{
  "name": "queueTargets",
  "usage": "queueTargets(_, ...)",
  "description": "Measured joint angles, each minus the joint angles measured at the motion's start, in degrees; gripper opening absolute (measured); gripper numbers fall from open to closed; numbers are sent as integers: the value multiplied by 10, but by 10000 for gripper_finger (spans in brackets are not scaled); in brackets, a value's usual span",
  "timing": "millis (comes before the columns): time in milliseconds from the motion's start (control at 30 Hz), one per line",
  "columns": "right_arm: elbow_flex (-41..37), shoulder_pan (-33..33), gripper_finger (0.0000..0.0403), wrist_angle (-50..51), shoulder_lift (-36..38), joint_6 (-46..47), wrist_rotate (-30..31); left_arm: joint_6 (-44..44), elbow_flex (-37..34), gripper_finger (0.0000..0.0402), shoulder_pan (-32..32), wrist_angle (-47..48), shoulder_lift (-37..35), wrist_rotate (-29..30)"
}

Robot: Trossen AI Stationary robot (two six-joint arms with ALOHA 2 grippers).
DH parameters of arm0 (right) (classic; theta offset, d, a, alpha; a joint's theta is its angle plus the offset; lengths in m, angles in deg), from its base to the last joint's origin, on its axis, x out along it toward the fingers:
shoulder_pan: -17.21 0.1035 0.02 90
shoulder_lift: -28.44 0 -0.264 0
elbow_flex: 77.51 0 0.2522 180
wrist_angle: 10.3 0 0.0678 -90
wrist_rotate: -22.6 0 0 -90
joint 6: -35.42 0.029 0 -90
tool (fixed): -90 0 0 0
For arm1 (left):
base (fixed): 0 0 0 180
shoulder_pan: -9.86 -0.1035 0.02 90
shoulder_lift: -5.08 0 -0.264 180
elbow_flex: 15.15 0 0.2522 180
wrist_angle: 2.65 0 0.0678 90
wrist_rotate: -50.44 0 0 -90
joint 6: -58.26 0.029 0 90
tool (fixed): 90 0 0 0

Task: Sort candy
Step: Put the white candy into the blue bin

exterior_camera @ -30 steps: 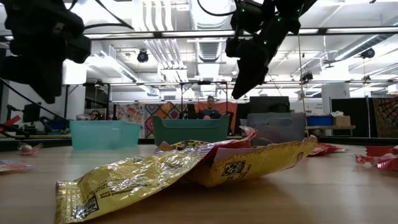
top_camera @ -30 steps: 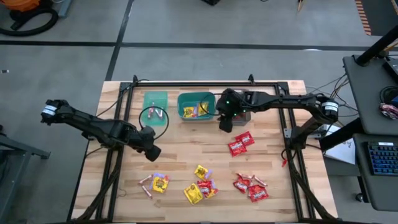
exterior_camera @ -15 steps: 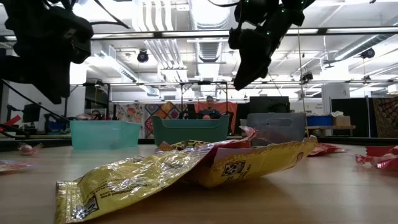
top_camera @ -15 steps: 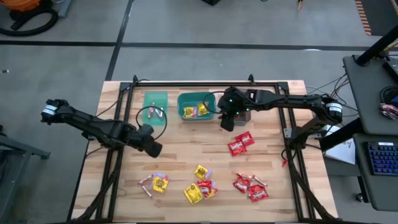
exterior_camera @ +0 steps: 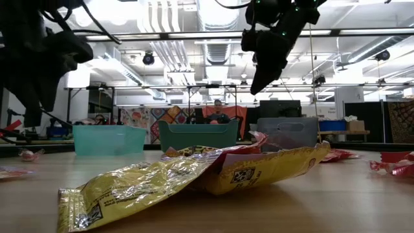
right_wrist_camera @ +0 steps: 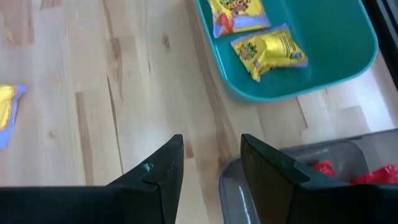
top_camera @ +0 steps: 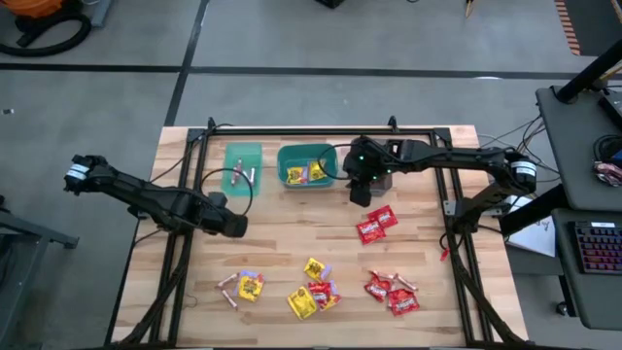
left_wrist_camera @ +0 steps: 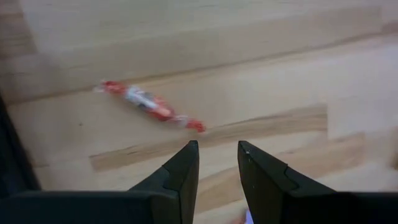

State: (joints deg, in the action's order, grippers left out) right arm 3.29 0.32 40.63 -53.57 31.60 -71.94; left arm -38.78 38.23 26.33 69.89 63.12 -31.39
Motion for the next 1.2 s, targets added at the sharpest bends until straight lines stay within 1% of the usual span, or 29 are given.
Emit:
queueTargets(167,0,0,151,11,4,17,0,-17,-6,104,0,8,0,23)
queueTargets(400,-5,0,151,6,4,36,0,-75,-54,117,0,-1,1,33)
queueTargets(533,-5,0,151,-2,4,39,0,-85,-61,119,-1,-10,18,53)
queueTargets(800,-7,0,151,-21,4,42,0,-103,-63,119,-1,-16,94,57)
queueTargets(1200,-7,0,151,-18,4,43,0,-119,-54,119,-1,-47,204,48)
